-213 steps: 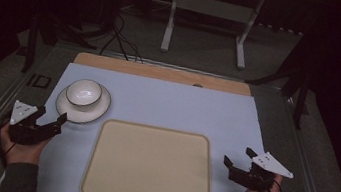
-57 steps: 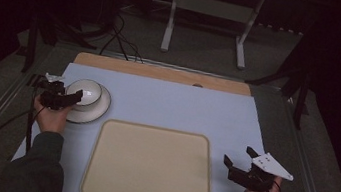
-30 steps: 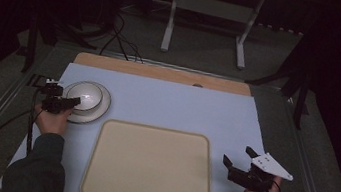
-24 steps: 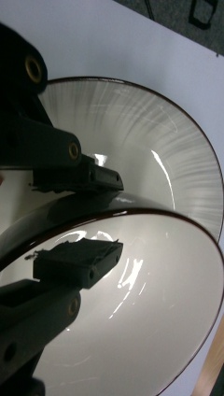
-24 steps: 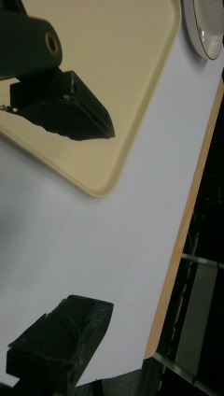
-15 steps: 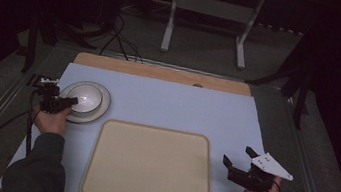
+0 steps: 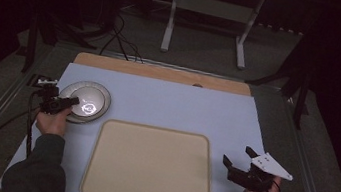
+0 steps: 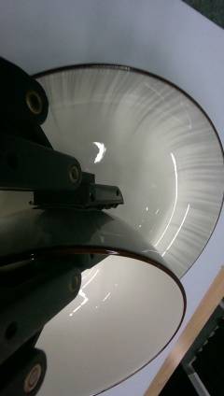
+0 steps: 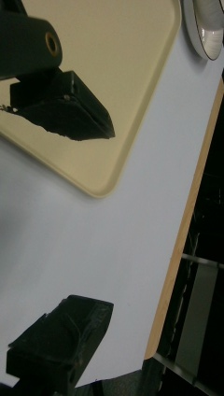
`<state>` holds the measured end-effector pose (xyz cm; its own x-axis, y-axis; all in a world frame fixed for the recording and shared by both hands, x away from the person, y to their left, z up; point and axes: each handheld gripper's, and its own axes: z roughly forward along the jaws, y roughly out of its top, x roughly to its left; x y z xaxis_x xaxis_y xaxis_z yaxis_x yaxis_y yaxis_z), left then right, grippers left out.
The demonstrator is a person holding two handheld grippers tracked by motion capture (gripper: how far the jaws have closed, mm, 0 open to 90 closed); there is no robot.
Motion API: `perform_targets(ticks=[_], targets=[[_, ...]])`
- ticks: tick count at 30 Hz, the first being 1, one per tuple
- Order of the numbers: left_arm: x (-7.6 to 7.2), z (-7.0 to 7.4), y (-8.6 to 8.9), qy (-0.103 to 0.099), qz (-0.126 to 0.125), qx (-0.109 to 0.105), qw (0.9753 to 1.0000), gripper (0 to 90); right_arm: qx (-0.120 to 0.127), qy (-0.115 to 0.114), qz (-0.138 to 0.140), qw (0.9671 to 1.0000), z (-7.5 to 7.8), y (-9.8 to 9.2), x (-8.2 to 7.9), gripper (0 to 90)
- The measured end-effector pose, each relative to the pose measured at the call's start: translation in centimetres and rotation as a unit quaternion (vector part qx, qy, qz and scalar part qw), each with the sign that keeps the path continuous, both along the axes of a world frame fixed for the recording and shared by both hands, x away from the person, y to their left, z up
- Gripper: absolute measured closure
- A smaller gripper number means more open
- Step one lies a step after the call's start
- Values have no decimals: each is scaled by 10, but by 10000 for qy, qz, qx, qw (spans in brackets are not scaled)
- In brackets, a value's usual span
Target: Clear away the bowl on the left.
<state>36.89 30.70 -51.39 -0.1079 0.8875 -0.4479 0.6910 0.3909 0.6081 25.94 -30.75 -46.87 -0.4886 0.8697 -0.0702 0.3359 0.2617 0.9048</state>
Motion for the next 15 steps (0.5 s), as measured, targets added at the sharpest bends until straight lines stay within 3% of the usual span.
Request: perform_targets(ticks=[6, 11, 15], targets=[[-3, 4, -2, -127, -30, -59, 9999, 788, 8, 1, -7, 10000, 0, 0, 0, 138], [-12, 9, -1, -377, 18, -242, 9990, 785, 14, -11, -6, 10000, 0, -1, 0, 138], [-17, 13, 0, -480, -27, -195, 9987, 785, 12, -5, -8, 10000, 0, 0, 0, 138]])
